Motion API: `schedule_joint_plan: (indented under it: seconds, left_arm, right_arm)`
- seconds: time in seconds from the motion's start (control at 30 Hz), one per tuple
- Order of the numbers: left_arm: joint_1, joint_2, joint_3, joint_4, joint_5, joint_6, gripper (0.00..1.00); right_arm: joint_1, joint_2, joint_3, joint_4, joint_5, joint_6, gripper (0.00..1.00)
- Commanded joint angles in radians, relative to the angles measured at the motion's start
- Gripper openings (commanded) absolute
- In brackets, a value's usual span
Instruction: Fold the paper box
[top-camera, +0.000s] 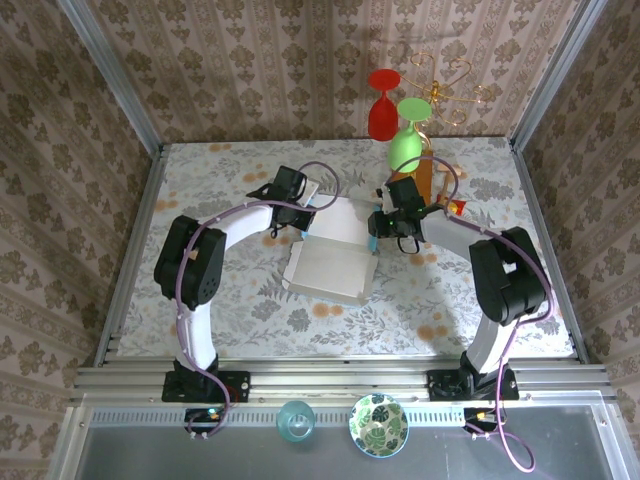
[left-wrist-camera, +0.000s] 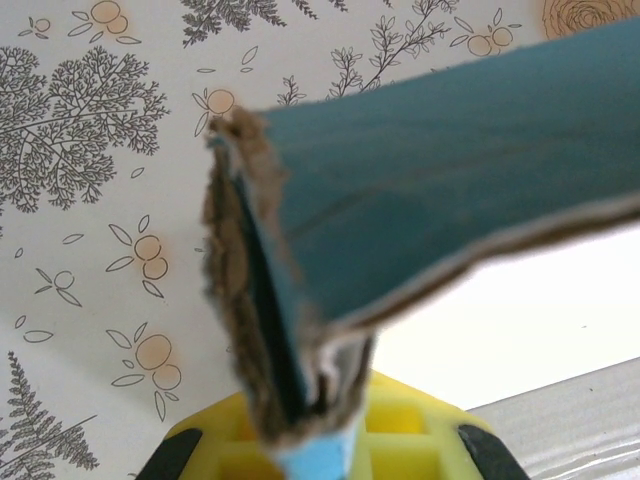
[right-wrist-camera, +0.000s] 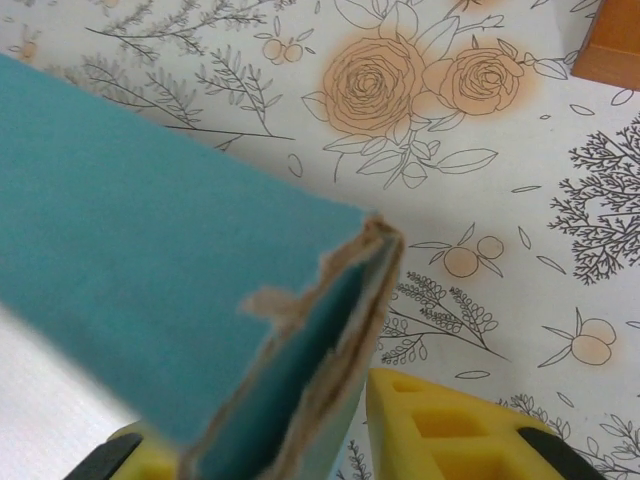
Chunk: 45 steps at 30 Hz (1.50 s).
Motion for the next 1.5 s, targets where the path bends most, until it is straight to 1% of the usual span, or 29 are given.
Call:
schedule_joint_plan:
  seconds: [0.0, 0.03, 0.2, 0.3, 0.37, 0.47, 0.53, 0.77, 0.87, 1.0, 1.1, 1.33, 1.37, 1.47]
  left_arm:
    - [-0.011, 0.061, -0.008, -0.073, 0.001, 0.027, 0.00]
    - [-0.011, 0.062, -0.006, -0.075, -0.001, 0.026, 0.00]
    - [-0.011, 0.061, -0.003, -0.079, -0.005, 0.021, 0.00]
    - [-0.014, 0.060, -0.002, -0.082, -0.013, 0.012, 0.00]
    - [-0.016, 0.061, 0.002, -0.088, -0.021, 0.007, 0.00]
    - [-0.022, 0.063, 0.005, -0.091, -0.028, -0.004, 0.00]
    - [-0.027, 0.065, 0.008, -0.092, -0.035, -0.010, 0.00]
    - [-0.037, 0.073, 0.022, -0.107, -0.052, -0.030, 0.00]
    - [-0.039, 0.073, 0.023, -0.108, -0.055, -0.033, 0.00]
    - [-0.041, 0.071, 0.025, -0.111, -0.060, -0.035, 0.00]
    - [-0.044, 0.069, 0.023, -0.110, -0.061, -0.038, 0.00]
    - [-0.048, 0.068, 0.023, -0.112, -0.064, -0.044, 0.00]
    - [-0.048, 0.069, 0.025, -0.111, -0.067, -0.045, 0.00]
    - [-0.051, 0.069, 0.028, -0.114, -0.075, -0.048, 0.00]
  right_arm:
    - [0.021, 0.030, 0.039, -0.060, 0.115, 0.019, 0.26]
    - [0.026, 0.031, 0.041, -0.060, 0.125, 0.025, 0.24]
    - [0.043, 0.033, 0.047, -0.081, 0.194, 0.057, 0.09]
    - [0.054, 0.038, 0.063, -0.111, 0.239, 0.070, 0.05]
    - [0.066, 0.045, 0.086, -0.149, 0.283, 0.085, 0.00]
    - [0.087, 0.059, 0.124, -0.222, 0.363, 0.122, 0.00]
    - [0.106, 0.076, 0.157, -0.287, 0.447, 0.162, 0.00]
    - [0.163, 0.169, 0.274, -0.510, 0.663, 0.292, 0.00]
    - [0.178, 0.182, 0.301, -0.563, 0.725, 0.337, 0.00]
    - [0.186, 0.199, 0.328, -0.605, 0.745, 0.364, 0.00]
    - [0.190, 0.200, 0.327, -0.602, 0.736, 0.362, 0.00]
    - [0.184, 0.143, 0.261, -0.475, 0.634, 0.304, 0.00]
    - [0.183, 0.126, 0.248, -0.451, 0.622, 0.296, 0.02]
    - [0.181, 0.065, 0.197, -0.374, 0.574, 0.267, 0.15]
